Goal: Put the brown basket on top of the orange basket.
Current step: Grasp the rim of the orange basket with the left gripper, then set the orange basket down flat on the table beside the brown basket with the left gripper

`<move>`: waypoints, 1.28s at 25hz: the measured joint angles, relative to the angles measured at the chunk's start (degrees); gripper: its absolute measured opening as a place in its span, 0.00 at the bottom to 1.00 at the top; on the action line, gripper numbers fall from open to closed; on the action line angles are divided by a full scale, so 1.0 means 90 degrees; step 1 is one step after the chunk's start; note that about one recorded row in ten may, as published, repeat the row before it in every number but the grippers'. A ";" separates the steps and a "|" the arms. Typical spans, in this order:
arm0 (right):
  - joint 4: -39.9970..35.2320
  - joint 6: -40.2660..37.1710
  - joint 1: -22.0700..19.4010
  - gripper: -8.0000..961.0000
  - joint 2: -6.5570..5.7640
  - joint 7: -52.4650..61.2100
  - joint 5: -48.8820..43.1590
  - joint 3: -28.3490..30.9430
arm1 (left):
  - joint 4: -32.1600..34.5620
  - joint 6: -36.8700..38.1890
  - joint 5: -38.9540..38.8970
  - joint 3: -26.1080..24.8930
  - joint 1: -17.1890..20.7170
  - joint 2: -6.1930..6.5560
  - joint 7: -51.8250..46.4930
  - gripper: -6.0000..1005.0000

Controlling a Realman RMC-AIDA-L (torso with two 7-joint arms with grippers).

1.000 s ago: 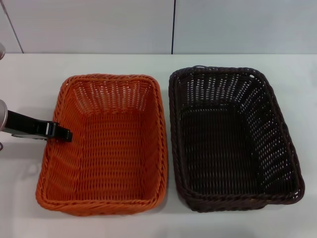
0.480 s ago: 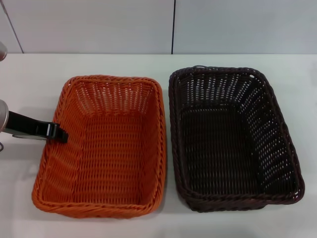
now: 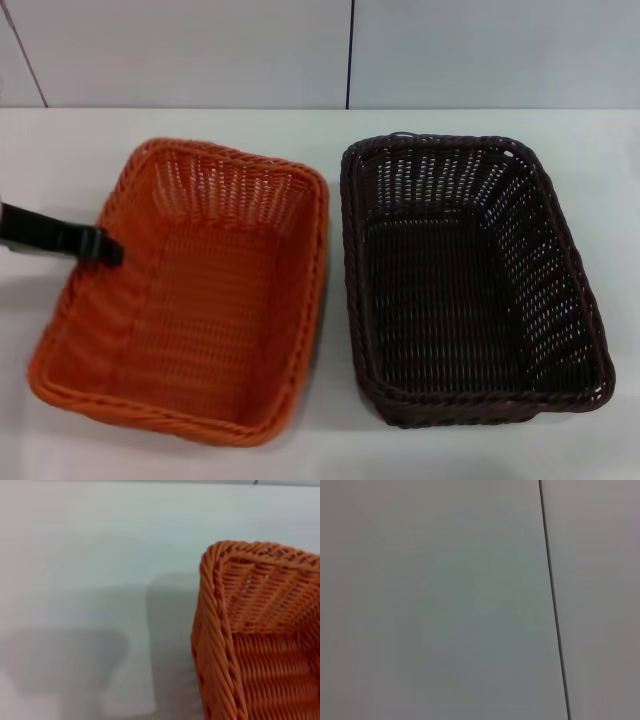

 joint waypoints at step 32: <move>0.0132 0.0000 0.0112 0.60 0.0038 0.0000 0.0000 -0.0059 | -0.1776 0.0931 -0.0259 -0.0657 -0.2430 -0.0010 0.3474 0.17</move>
